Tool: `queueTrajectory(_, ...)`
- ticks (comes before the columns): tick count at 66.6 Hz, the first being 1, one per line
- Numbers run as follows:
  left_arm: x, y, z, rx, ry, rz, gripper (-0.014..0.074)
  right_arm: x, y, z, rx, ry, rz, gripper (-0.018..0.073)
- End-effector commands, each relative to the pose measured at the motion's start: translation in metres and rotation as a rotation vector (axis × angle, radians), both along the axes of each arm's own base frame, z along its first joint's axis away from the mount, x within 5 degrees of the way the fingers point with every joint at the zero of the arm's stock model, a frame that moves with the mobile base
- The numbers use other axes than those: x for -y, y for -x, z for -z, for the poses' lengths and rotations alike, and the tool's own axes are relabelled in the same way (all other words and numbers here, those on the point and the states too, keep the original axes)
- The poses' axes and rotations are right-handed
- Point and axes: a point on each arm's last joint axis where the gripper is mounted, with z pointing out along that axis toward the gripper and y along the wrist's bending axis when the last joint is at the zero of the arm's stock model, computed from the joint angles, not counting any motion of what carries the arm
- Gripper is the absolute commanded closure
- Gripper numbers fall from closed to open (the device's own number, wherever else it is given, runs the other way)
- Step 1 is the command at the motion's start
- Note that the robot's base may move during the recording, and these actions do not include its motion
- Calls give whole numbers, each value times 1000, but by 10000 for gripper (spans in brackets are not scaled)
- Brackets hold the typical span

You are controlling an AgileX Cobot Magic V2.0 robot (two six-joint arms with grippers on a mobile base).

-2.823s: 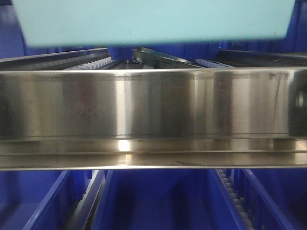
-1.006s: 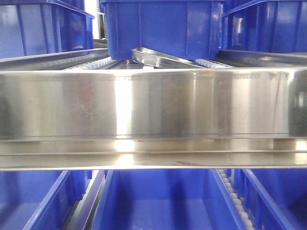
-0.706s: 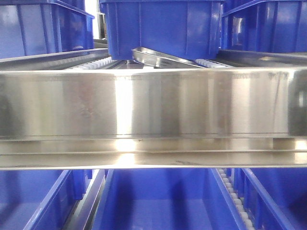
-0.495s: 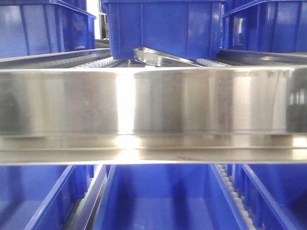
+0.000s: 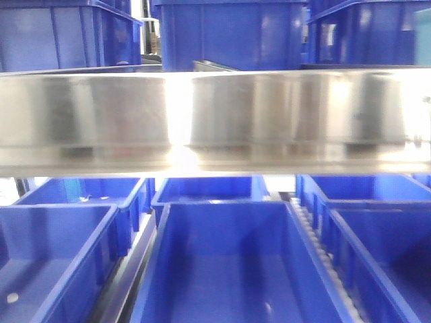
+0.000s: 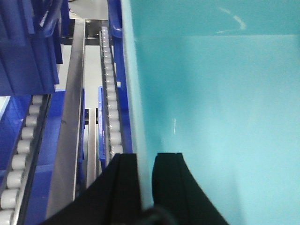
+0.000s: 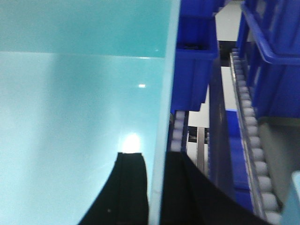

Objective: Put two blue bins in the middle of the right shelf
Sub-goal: 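Drive the base to another shelf while holding the teal bin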

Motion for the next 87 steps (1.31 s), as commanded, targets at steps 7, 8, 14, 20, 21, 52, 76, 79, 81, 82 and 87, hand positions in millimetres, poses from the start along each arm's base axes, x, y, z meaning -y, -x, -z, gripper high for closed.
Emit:
queueTrajectory(7, 1, 4, -12, 69, 24, 18, 707, -2, 0, -13, 106, -20, -21, 721)
queueTrajectory(8, 1, 4, -12, 69, 24, 18, 707, -2, 0, -13, 106, -20, -21, 721)
queueTrajectory(14, 0, 4, -12, 71, 18, 16, 707, -2, 0, -13, 104, -19, -21, 721)
queueTrajectory(20, 0, 4, -12, 71, 16, 15, 707, -2, 0, -13, 104, -19, -21, 721)
queueTrajectory(21, 0, 4, -12, 71, 16, 15, 707, -2, 0, -13, 104, -19, -21, 721)
queueTrajectory(52, 0, 4, -12, 71, 16, 15, 707, -2, 0, -13, 104, -19, -21, 721)
queueTrajectory(76, 0, 4, -12, 71, 16, 15, 707, -2, 0, -13, 107, -20, -21, 721)
queueTrajectory(79, 0, 4, -12, 71, 16, 15, 707, -2, 0, -13, 107, -20, -21, 721)
queueTrajectory(81, 0, 4, -12, 71, 16, 15, 707, -2, 0, -13, 107, -20, -21, 721)
queueTrajectory(82, 0, 4, -12, 71, 16, 15, 707, -2, 0, -13, 107, -20, -21, 721)
queueTrajectory(87, 0, 4, -12, 71, 16, 15, 707, -2, 0, -13, 109, -20, -21, 721)
